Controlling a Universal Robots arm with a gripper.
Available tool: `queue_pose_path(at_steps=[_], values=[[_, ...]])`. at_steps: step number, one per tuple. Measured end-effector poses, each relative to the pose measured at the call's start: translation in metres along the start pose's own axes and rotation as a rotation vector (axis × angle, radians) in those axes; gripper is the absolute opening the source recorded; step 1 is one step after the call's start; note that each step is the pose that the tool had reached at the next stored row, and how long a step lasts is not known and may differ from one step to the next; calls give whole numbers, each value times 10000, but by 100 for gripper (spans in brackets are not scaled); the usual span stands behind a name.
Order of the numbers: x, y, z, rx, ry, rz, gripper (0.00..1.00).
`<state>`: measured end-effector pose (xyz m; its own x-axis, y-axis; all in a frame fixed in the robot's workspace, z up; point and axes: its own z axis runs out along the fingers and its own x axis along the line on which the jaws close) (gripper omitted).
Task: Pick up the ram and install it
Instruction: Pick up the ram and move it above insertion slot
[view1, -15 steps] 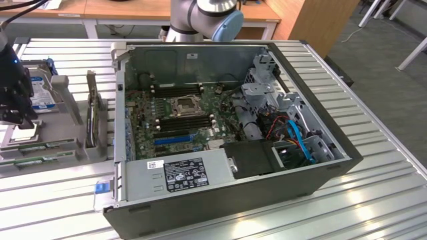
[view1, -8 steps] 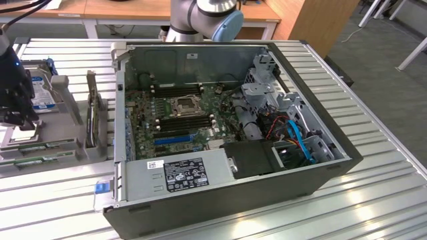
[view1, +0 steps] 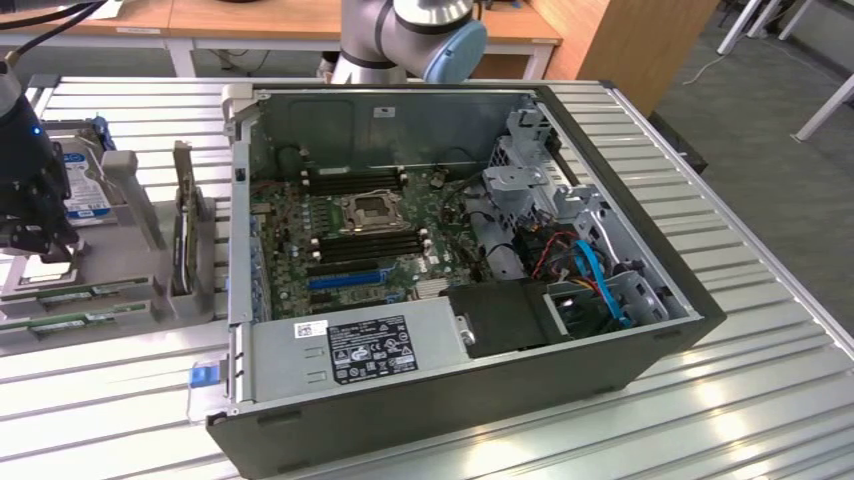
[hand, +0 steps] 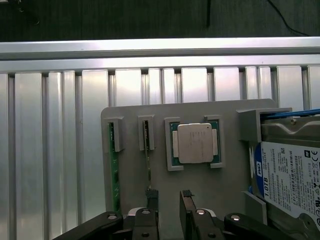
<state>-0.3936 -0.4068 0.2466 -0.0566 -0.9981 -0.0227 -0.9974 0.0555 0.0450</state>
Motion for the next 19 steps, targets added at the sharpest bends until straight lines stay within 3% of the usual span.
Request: queue_pose_path(at_steps=[19], values=[[14, -1, 0, -3, 6, -149, 31]])
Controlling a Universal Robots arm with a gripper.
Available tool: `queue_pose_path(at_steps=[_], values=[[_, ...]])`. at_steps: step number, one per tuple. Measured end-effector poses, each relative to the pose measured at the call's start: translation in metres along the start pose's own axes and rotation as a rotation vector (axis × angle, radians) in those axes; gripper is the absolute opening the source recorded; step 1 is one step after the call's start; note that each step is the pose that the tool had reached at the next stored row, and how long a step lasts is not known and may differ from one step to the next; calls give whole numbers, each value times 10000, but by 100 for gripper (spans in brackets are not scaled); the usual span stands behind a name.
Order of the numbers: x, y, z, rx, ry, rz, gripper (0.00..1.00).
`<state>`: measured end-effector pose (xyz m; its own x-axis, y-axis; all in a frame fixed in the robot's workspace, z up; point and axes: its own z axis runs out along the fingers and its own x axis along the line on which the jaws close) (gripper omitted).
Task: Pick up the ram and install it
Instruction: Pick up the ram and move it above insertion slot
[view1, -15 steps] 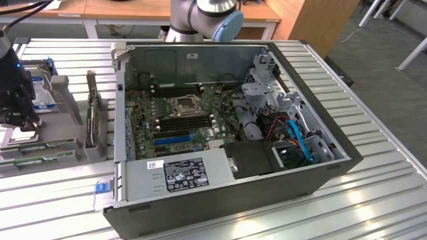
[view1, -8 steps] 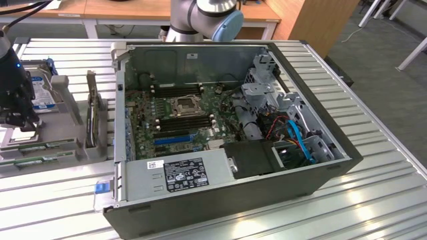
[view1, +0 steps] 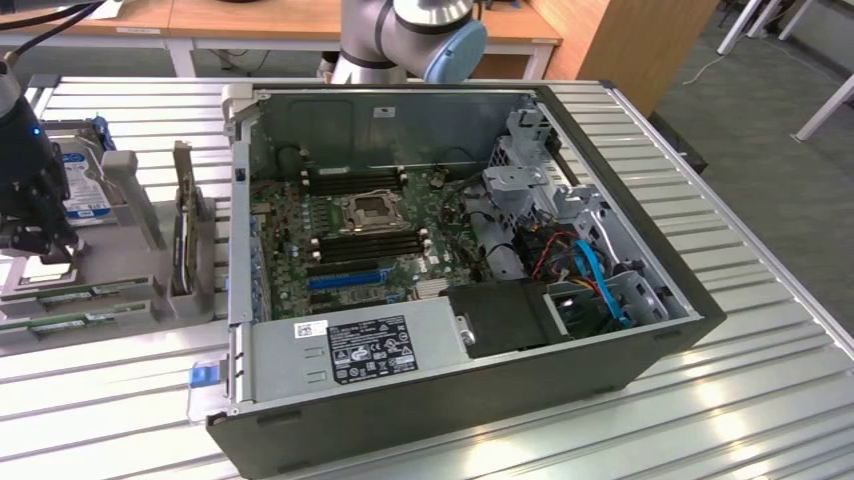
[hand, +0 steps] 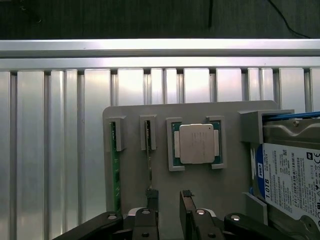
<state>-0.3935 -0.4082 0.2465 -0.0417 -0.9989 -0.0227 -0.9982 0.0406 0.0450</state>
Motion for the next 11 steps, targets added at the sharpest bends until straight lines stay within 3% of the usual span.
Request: queue_pose_path(at_steps=[11], values=[[77, -3, -2, -1, 0, 2, 31]])
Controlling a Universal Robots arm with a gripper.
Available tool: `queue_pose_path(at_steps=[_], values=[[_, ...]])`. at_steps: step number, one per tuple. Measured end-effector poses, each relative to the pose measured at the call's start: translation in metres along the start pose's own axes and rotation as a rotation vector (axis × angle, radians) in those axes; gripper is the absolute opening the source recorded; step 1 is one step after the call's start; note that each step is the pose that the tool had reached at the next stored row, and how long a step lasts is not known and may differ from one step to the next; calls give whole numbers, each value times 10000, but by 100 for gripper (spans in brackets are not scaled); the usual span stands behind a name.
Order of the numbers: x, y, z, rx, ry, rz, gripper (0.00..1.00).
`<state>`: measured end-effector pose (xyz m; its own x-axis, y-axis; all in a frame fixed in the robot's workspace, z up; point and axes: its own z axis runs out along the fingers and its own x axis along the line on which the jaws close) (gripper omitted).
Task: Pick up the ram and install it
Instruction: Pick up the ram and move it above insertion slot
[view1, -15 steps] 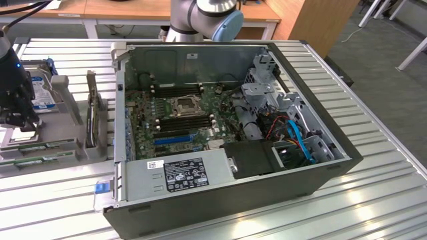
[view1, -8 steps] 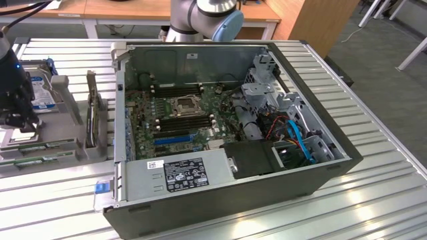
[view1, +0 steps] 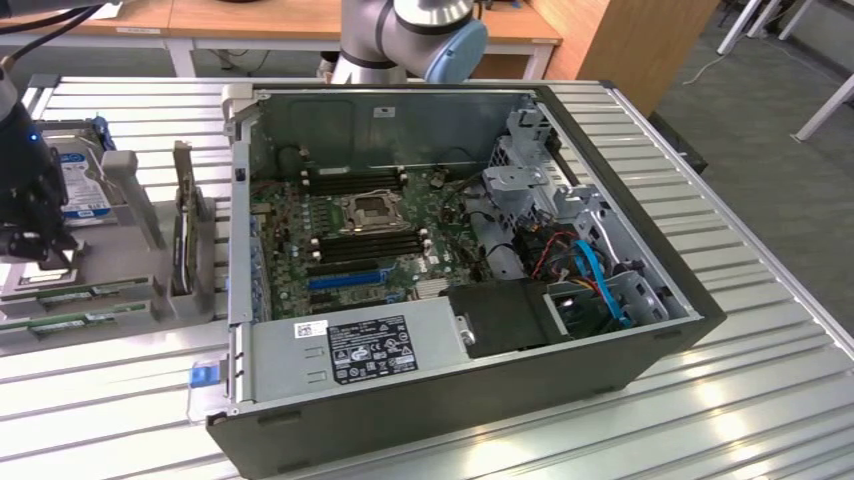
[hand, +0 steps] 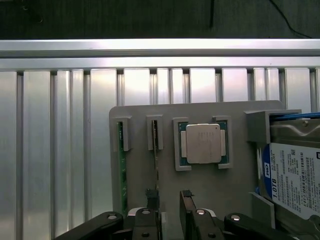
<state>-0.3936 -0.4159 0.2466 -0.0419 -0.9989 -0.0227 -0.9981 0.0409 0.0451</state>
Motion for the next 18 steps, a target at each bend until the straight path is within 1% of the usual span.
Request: queue_pose_path(at_steps=[18], values=[[146, -5, -3, 0, 0, 0, 31]])
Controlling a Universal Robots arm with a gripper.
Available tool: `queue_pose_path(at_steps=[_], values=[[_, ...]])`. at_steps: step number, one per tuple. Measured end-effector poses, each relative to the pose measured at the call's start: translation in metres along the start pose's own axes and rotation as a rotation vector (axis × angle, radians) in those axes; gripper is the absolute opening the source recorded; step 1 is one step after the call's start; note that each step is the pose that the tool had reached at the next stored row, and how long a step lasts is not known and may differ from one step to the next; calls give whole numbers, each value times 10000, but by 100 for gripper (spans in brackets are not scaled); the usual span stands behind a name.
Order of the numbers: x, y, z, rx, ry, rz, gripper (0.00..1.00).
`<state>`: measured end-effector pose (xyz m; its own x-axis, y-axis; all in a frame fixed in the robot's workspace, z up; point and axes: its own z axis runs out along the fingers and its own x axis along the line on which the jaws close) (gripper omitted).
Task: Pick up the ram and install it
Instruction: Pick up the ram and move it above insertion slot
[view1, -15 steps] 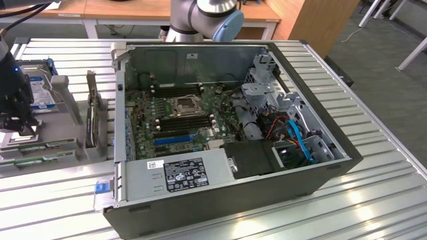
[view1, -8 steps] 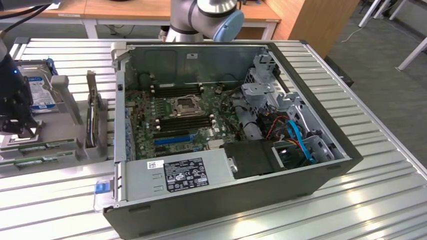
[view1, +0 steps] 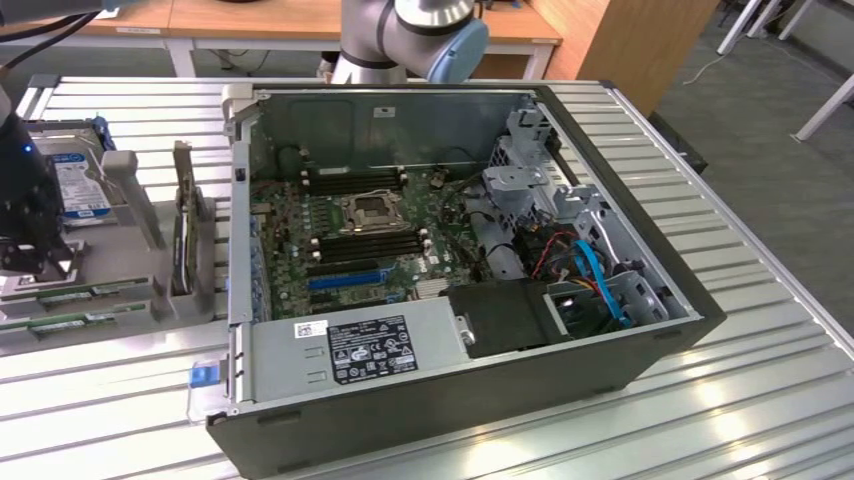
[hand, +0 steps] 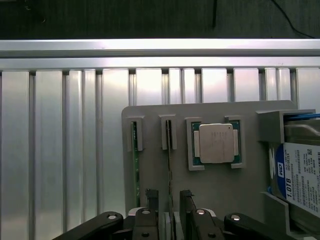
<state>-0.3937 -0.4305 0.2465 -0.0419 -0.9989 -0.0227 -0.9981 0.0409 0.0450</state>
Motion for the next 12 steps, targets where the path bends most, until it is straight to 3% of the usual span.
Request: queue_pose_path(at_steps=[12], values=[[90, -2, -2, 0, 0, 0, 31]])
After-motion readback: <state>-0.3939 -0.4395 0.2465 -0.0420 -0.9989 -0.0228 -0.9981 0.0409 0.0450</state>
